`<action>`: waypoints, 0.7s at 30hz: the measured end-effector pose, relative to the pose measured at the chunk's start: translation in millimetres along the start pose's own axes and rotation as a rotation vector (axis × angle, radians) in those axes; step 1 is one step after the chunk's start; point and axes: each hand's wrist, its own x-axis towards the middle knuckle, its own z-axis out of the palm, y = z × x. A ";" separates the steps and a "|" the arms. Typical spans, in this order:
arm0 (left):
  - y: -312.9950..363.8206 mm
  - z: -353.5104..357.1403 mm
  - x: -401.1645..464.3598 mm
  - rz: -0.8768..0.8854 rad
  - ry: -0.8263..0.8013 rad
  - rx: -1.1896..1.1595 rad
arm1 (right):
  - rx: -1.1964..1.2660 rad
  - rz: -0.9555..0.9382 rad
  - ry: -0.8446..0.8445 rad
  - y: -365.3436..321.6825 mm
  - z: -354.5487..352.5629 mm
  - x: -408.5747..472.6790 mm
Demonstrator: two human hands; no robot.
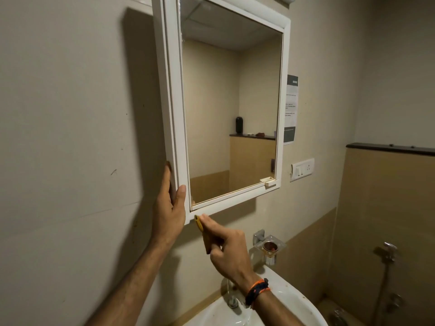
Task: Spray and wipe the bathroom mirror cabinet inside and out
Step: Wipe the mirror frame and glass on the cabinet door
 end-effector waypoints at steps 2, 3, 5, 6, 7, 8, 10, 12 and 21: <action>3.3 -2.7 -0.8 0.005 -0.004 0.034 | -0.007 -0.016 0.126 -7.0 -2.7 5.3; 5.0 -3.6 -0.9 0.010 -0.004 0.061 | -0.026 -0.034 0.183 -10.0 -4.2 9.1; 7.1 -8.3 -0.7 0.014 -0.020 0.100 | -0.080 -0.083 0.256 -17.1 -4.7 16.1; 7.5 -9.8 0.0 0.009 -0.035 0.107 | -0.115 -0.116 0.275 -20.5 -5.2 20.1; 7.6 -12.4 0.8 -0.004 -0.052 0.110 | -0.148 -0.153 0.294 -24.0 -3.6 24.1; 8.2 -13.3 2.1 -0.019 -0.066 0.108 | -0.180 -0.193 0.314 -26.8 -2.1 28.3; 9.8 -15.8 3.2 -0.032 -0.079 0.094 | -0.245 -0.274 0.300 -31.9 5.9 34.7; 11.3 -17.7 4.1 -0.030 -0.086 0.045 | -0.309 -0.324 0.207 -35.1 18.1 37.5; 14.3 -18.4 0.0 -0.076 -0.134 0.023 | -0.420 -0.278 0.082 -12.9 41.5 7.6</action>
